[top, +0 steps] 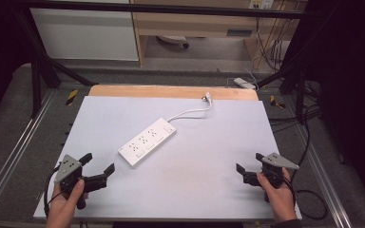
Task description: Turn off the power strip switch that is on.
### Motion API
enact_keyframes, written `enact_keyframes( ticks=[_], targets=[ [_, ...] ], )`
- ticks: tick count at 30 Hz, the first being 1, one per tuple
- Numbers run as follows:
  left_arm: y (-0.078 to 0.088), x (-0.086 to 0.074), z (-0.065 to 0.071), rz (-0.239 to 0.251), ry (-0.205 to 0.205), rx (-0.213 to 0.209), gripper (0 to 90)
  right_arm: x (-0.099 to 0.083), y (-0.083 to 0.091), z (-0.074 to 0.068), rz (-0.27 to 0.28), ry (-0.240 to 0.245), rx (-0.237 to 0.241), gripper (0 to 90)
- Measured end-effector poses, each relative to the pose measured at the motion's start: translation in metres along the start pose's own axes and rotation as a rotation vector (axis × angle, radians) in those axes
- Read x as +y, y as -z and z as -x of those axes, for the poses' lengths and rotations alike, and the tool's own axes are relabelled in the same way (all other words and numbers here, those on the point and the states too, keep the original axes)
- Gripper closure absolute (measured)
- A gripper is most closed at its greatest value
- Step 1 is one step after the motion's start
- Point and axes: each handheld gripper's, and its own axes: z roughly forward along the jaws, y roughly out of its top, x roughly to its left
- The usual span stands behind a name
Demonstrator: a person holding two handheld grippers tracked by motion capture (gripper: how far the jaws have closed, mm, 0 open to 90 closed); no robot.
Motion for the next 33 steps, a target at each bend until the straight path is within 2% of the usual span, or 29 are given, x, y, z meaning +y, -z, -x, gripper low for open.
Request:
enact_keyframes(
  ticks=[13, 20, 28, 33],
  targets=[
    [0.000, 0.000, 0.000, -0.002, 0.005, -0.005, 4.8, 0.003, 0.002, 0.001, 0.036, -0.003, 0.000, 4.5],
    [-0.001, -0.001, 0.001, -0.014, -0.009, -0.003, 4.8, 0.005, 0.003, 0.001, 0.068, 0.011, 0.002, 4.4],
    [-0.002, -0.001, 0.002, -0.018, -0.019, -0.003, 4.8, 0.011, 0.005, -0.002, 0.116, 0.016, 0.020, 4.5],
    [-0.002, -0.001, 0.002, -0.019, -0.018, -0.004, 4.7, 0.012, 0.006, -0.004, 0.122, 0.009, 0.034, 4.4]
  ],
)
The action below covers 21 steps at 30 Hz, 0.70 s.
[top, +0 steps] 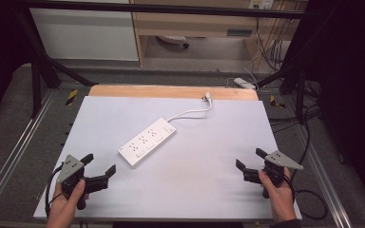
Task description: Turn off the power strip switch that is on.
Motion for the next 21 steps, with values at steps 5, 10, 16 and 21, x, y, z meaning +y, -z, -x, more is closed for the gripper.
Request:
enact_keyframes(
  ticks=[5, 10, 16, 21],
  targets=[
    [-0.0002, 0.0000, 0.0000, -0.001, -0.003, 0.000, 4.7, 0.0010, 0.0010, 0.0001, 0.012, -0.017, 0.011, 4.4],
    [-0.0005, -0.0001, -0.0001, -0.004, -0.007, 0.001, 4.8, 0.0021, 0.0017, -0.0012, 0.022, -0.021, 0.017, 4.4],
    [-0.0013, -0.0001, 0.0012, -0.006, -0.012, 0.001, 4.7, 0.0034, 0.0014, -0.0043, 0.027, -0.015, 0.025, 4.1],
    [-0.0007, 0.0000, 0.0005, -0.004, -0.010, 0.002, 4.7, 0.0045, 0.0009, -0.0073, 0.032, -0.004, 0.031, 3.9]
  ],
)
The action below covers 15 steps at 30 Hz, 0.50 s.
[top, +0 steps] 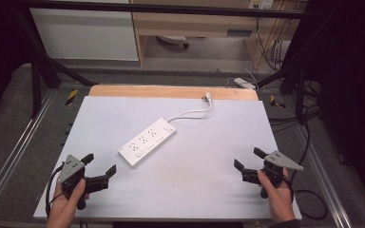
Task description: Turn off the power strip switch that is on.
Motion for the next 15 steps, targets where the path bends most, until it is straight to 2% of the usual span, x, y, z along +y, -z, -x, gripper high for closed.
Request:
enact_keyframes(
  ticks=[4, 15],
  targets=[
    [0.000, 0.000, 0.000, -0.001, -0.004, -0.001, 4.7, 0.000, -0.001, -0.002, -0.003, 0.008, 0.007, 3.6],
    [0.000, -0.001, -0.001, -0.009, -0.003, 0.005, 4.7, 0.004, -0.005, -0.014, -0.012, -0.010, 0.038, 2.9]
  ],
)
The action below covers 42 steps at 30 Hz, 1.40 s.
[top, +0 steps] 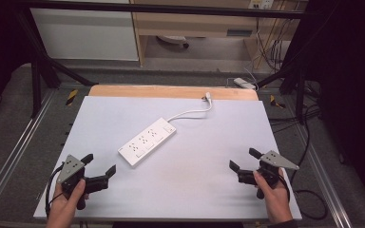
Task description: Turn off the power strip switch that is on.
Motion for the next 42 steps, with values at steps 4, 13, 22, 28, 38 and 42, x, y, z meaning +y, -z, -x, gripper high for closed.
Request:
enact_keyframes(
  ticks=[4, 13, 22, 28, 38, 42],
  targets=[
    [0.000, 0.000, 0.000, 0.000, -0.003, 0.003, 4.7, 0.002, -0.002, -0.004, -0.013, -0.013, 0.012, 2.8],
    [0.001, 0.000, -0.002, 0.000, -0.002, 0.009, 4.7, 0.009, -0.006, -0.008, -0.034, -0.014, 0.020, 2.5],
    [0.001, -0.001, -0.001, -0.002, 0.003, 0.008, 4.7, 0.023, -0.009, -0.015, -0.036, 0.007, 0.047, 2.5],
    [0.000, -0.001, -0.002, -0.008, 0.001, 0.006, 4.7, 0.033, -0.014, -0.020, -0.029, 0.011, 0.062, 2.2],
    [0.000, -0.002, -0.001, -0.012, -0.004, 0.006, 4.7, 0.046, -0.024, -0.027, -0.034, 0.045, 0.081, 2.3],
    [0.000, -0.002, -0.001, -0.013, -0.005, 0.006, 4.7, 0.051, -0.027, -0.029, -0.030, 0.053, 0.087, 2.4]
  ],
)
